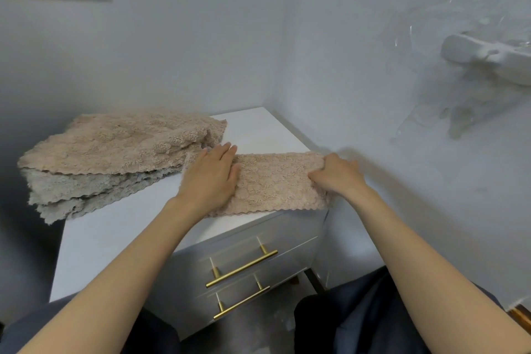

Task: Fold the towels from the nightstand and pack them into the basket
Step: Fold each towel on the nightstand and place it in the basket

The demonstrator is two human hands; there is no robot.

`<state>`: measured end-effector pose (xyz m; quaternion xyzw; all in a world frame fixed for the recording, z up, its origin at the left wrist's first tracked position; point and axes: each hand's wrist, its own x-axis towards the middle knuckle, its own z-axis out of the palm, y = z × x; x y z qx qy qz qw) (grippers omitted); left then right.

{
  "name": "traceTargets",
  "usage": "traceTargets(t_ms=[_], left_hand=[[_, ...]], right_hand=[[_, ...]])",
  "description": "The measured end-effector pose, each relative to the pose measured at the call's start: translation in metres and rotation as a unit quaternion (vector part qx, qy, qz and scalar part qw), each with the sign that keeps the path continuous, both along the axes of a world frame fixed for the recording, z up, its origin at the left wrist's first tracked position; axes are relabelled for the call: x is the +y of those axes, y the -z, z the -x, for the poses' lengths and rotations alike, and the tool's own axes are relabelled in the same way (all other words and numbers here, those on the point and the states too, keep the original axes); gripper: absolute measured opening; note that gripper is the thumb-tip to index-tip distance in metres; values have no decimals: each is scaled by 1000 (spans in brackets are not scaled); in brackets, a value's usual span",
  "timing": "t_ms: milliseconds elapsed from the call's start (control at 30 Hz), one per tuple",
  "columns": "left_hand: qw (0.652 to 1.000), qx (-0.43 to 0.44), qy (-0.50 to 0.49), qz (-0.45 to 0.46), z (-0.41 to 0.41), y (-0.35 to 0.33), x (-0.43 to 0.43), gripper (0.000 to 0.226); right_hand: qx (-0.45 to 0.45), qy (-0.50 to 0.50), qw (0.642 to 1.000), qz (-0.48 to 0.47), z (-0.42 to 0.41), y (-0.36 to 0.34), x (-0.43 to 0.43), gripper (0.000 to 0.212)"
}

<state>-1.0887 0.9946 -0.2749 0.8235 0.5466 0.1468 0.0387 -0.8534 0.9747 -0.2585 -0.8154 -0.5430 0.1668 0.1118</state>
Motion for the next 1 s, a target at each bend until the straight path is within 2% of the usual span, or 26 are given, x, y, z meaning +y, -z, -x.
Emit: traceTargets(t_ms=[133,200,267,367,400,500,600,767,800,900,933,1000], left_hand=[[1000,24,-14,6,2,-1,14,50],[998,52,-36,2,5,-2,20,50],[996,77,-47,-6,7,-3,26,48],[995,80,-55,-17,12,-5,32,40],[995,80,-56,-17,13,-7,32,37],[997,56,-54,-11,17,-8,29,32],[998,0,-48,41,14,-10,25,29],[969,-155,-43,186,9,-16,19,29],[952,-207,-49,220,8,-16,18,28],[858,-385,-72,333,2,-17,13,25],[842,-407,-80,345,0,-17,12,29],[833,-420,-91,347,-1,-15,12,45]], right_hand=[[58,-1,998,36,-5,-7,14,15],[77,-24,996,33,-5,-10,20,29],[40,-28,999,21,-5,-11,26,34],[-38,-14,999,-16,1,-15,34,15],[-59,-14,997,-41,3,-15,38,11],[-78,-26,983,-166,11,-14,49,17],[-20,-47,962,-268,23,-13,64,30],[216,-67,918,-326,43,-18,91,26],[245,-75,909,-329,47,-19,97,28],[347,-136,880,-294,63,-21,107,46],[377,-158,870,-276,68,-21,109,55],[387,-189,866,-256,74,-18,111,70]])
